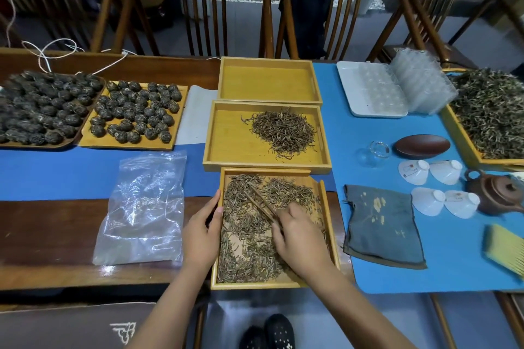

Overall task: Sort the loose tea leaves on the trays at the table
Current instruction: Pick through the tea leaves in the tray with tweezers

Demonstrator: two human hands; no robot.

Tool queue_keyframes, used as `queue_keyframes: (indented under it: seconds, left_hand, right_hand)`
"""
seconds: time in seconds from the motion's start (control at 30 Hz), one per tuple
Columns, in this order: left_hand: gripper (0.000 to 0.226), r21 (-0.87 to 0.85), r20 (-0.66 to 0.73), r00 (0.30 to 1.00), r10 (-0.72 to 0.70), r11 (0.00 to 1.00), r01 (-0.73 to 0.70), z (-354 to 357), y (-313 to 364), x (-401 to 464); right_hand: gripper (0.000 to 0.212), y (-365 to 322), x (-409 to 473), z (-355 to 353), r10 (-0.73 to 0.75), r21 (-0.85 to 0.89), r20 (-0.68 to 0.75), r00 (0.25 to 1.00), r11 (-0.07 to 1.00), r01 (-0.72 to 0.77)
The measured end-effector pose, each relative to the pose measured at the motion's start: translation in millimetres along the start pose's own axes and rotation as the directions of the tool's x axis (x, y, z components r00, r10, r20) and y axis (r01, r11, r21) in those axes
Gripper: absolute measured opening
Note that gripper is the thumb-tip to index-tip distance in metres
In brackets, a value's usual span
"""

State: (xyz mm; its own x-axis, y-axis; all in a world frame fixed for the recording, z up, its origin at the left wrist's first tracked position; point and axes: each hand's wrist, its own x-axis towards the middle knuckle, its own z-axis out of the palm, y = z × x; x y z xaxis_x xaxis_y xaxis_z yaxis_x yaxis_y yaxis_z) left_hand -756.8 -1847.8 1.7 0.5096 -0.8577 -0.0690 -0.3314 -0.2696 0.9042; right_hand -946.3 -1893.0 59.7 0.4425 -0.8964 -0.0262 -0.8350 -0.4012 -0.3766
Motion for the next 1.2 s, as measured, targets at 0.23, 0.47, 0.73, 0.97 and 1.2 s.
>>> queue_keyframes:
  seconds: [0.23, 0.47, 0.73, 0.97, 1.2]
  left_hand:
    - [0.036, -0.01, 0.005, 1.0, 0.004, 1.0, -0.004, 0.0, -0.5, 0.5]
    - [0.036, -0.016, -0.003, 1.0, -0.011, 1.0, 0.011, 0.4, 0.4, 0.4]
    - [0.036, -0.014, 0.004, 1.0, -0.004, 1.0, 0.004, 0.4, 0.5, 0.1]
    - [0.036, -0.003, -0.001, 1.0, 0.005, 1.0, -0.005, 1.1, -1.8, 0.9]
    - [0.036, 0.036, -0.006, 1.0, 0.002, 0.999, -0.002, 0.8, -1.0, 0.5]
  right_hand:
    - [0.019, 44.3, -25.4, -24.0, 0.166, -0.01, -0.102, 0.981, 0.986, -0.168]
    - [0.018, 63.7, -27.0, -34.7, 0.241, -0.073, -0.058, 0.969, 0.967, -0.244]
    - [0.019, 58.5, -73.8, -66.1, 0.172, -0.068, 0.029, 0.985, 0.983, -0.17]
    - [0.018, 61.4, -123.2, -59.8, 0.239, -0.04, 0.119, 0.964, 0.971, -0.236]
    - [0.018, 56.3, -93.7, -52.3, 0.208, -0.086, 0.025, 0.978, 0.975, -0.205]
